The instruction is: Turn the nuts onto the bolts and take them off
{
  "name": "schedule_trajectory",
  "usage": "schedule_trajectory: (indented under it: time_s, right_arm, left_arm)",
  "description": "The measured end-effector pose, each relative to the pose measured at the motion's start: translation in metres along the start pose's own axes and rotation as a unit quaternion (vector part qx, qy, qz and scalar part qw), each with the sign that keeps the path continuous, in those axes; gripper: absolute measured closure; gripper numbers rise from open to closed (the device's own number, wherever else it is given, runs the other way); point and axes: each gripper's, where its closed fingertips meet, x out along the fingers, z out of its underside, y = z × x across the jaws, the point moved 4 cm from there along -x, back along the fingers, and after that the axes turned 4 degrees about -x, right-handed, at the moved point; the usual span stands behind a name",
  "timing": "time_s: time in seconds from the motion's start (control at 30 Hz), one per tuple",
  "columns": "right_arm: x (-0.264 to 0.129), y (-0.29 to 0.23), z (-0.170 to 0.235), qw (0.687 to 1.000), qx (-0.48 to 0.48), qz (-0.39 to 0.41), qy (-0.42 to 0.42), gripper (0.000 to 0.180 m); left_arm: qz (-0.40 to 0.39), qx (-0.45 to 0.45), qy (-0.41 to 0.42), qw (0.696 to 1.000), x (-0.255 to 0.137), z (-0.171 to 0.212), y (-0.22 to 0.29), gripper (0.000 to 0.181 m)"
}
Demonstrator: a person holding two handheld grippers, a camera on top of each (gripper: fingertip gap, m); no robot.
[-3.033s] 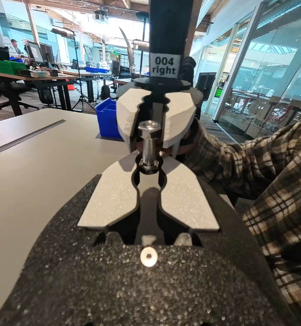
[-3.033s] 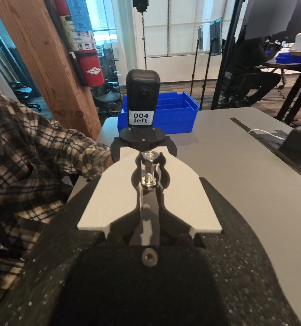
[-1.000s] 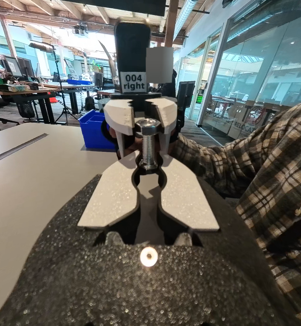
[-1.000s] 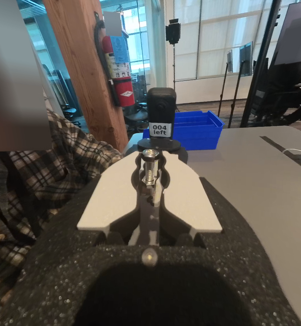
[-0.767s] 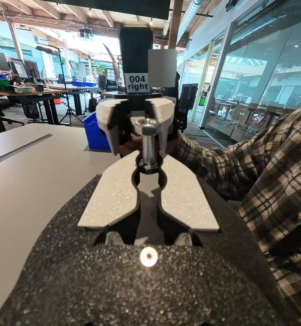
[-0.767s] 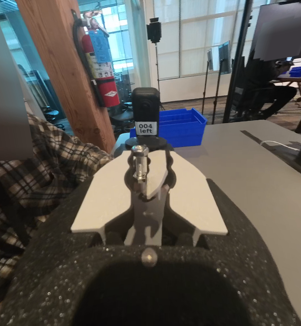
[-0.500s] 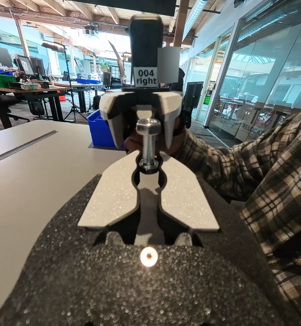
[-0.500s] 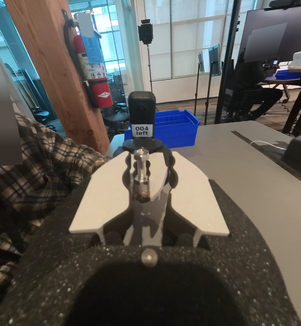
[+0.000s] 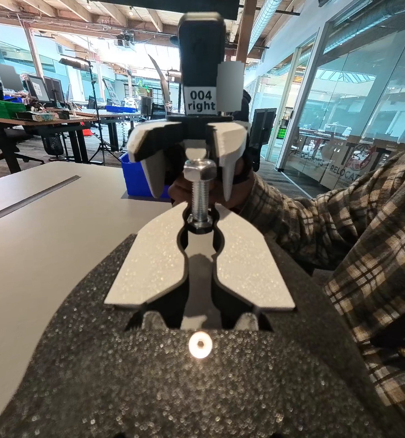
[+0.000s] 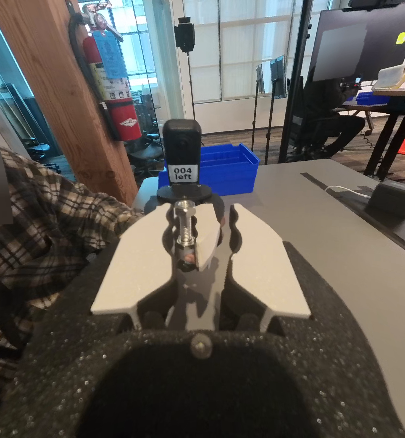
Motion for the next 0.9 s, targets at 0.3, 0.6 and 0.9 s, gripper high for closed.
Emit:
schedule_trajectory:
  time_s: [0.3, 0.6, 0.9]
  right_arm:
    - [-0.006, 0.005, 0.0, 1.0, -0.002, 0.019, -0.003, 0.136]
    - [0.014, -0.01, 0.004, 0.999, -0.021, 0.002, -0.035, 0.158]
    - [0.011, -0.014, 0.002, 0.999, -0.011, -0.049, -0.007, 0.162]
  left_arm:
    - [-0.002, 0.0, 0.0, 1.0, 0.0, 0.0, -0.001, 0.166]
    - [-0.008, -0.002, -0.002, 1.0, 0.0, 0.002, -0.002, 0.166]
    - [0.017, -0.008, 0.002, 1.0, 0.001, 0.0, 0.003, 0.166]
